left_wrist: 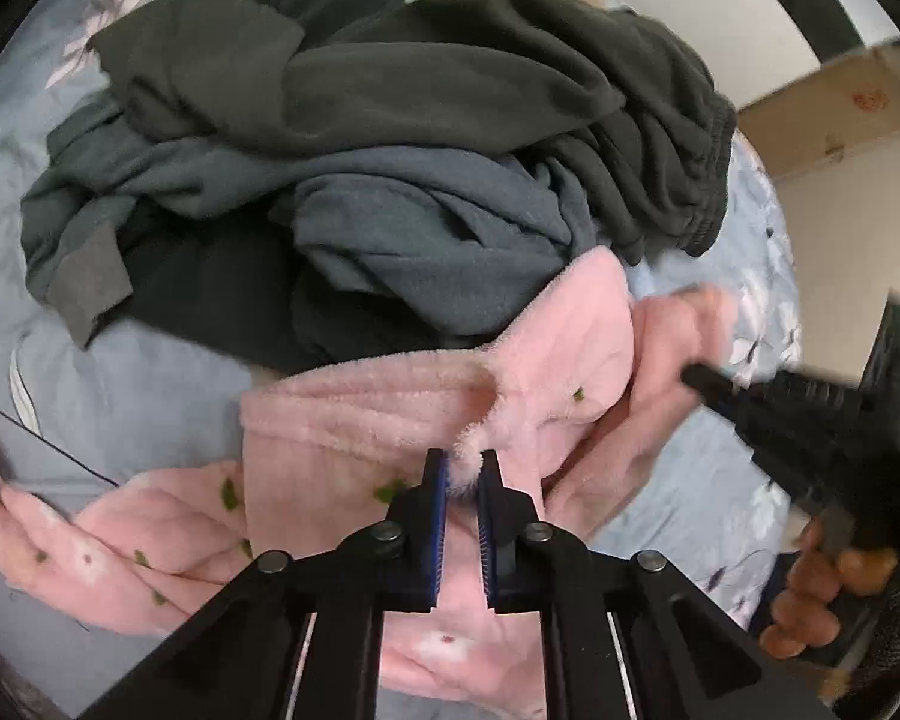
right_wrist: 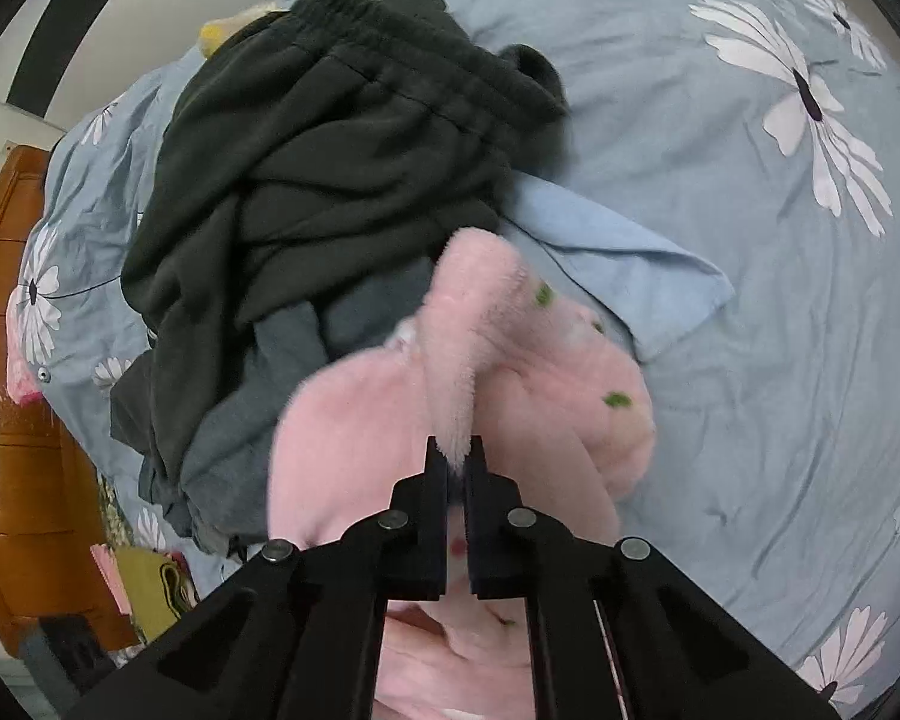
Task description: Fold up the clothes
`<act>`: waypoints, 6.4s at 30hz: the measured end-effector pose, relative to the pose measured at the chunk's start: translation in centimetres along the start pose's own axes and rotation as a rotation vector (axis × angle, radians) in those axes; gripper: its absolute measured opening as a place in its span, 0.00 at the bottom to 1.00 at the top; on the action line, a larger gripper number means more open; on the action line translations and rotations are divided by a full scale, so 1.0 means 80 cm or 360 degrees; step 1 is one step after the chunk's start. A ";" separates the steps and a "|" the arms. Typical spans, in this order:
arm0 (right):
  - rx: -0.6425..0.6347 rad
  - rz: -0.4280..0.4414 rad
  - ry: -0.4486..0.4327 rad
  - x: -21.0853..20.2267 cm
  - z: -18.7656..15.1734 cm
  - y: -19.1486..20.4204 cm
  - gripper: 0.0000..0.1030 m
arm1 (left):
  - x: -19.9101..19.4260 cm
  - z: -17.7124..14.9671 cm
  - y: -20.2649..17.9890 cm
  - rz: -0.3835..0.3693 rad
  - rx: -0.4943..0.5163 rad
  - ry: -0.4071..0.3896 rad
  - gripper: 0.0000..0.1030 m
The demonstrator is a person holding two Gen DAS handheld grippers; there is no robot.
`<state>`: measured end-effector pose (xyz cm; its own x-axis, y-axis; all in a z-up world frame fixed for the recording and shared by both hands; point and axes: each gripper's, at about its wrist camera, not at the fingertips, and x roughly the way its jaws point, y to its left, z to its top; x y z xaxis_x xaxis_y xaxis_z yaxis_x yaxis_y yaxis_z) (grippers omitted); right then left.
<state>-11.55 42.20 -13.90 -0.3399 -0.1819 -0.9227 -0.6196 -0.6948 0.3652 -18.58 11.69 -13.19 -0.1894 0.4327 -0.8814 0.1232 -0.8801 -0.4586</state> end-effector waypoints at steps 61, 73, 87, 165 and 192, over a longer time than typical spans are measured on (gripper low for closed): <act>0.1055 -0.0295 -0.0169 -0.180 -0.335 -0.465 0.02 | -0.172 -0.113 0.436 0.0329 -0.0499 -0.0320 0.13; 0.0996 -0.0307 -0.0167 -0.173 -0.319 -0.443 0.03 | -0.160 -0.048 0.362 0.0266 -0.0559 -0.0133 0.51; 0.0989 -0.0268 -0.0171 -0.165 -0.301 -0.433 0.03 | 0.050 0.005 0.340 0.0769 -0.0899 0.0317 0.29; 0.0164 0.0057 0.0130 -0.025 -0.090 -0.249 0.07 | -0.125 -0.065 0.422 0.0525 -0.0518 -0.0026 0.15; 0.0588 -0.0239 -0.0408 -0.156 -0.037 -0.379 0.07 | -0.145 0.104 0.354 0.0202 -0.0292 -0.0338 0.21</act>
<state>13.61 63.47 -13.87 -0.3622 0.1119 -0.9254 -0.8698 -0.3976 0.2924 -21.03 -19.90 -15.01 -0.3580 0.2542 -0.8984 0.3288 -0.8663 -0.3761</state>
